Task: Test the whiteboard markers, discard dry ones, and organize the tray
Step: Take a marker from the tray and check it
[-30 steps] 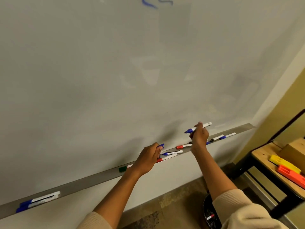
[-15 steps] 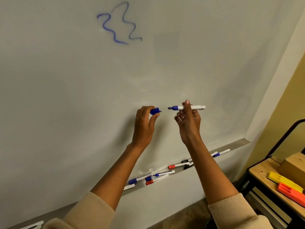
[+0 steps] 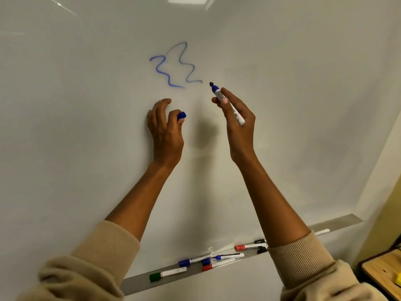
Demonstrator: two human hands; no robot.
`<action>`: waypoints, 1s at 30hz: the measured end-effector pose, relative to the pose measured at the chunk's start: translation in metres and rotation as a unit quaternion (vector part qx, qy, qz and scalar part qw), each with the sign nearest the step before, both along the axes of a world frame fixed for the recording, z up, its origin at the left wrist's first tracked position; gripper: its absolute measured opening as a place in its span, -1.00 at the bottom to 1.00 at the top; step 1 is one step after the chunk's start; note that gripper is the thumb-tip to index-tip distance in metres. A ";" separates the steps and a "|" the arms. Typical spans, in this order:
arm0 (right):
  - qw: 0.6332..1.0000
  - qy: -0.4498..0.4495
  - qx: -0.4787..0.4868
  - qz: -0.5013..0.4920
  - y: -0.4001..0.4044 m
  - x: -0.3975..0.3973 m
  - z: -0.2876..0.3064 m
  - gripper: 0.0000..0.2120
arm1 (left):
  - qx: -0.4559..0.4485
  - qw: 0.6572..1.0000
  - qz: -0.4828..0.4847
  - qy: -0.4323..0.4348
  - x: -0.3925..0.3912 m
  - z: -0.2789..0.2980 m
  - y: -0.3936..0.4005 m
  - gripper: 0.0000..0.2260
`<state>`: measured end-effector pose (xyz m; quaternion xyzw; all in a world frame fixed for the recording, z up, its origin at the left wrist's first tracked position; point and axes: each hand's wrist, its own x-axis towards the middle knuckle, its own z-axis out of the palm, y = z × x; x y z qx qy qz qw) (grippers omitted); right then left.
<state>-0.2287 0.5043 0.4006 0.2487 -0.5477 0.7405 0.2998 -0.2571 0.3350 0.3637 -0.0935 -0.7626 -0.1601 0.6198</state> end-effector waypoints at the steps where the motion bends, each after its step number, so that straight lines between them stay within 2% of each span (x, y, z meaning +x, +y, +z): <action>1: 1.000 0.011 0.007 -0.011 -0.003 -0.003 0.005 -0.67 | -0.008 1.000 0.014 0.002 -0.004 0.000 -0.005 -0.82; 10: 0.985 0.114 0.071 -0.106 -0.010 -0.054 0.039 -0.65 | -0.066 0.994 0.077 0.042 -0.031 -0.019 -0.019 -0.89; 18: 0.942 0.211 0.106 -0.238 -0.020 -0.084 0.060 -0.67 | -0.087 0.992 0.064 0.066 -0.036 -0.022 -0.022 -0.91; 23: 0.945 0.194 0.061 -0.257 -0.017 -0.087 0.055 -0.69 | -0.098 0.991 0.064 0.065 -0.036 -0.022 -0.023 -0.88; 27: 0.942 0.202 0.090 -0.254 -0.012 -0.086 0.034 -0.69 | -0.103 0.989 0.076 0.070 -0.037 -0.022 -0.022 -0.86; 30: 0.947 0.174 0.079 -0.259 0.000 -0.085 0.022 -0.70 | -0.099 0.990 0.076 0.062 -0.037 -0.022 -0.022 -0.86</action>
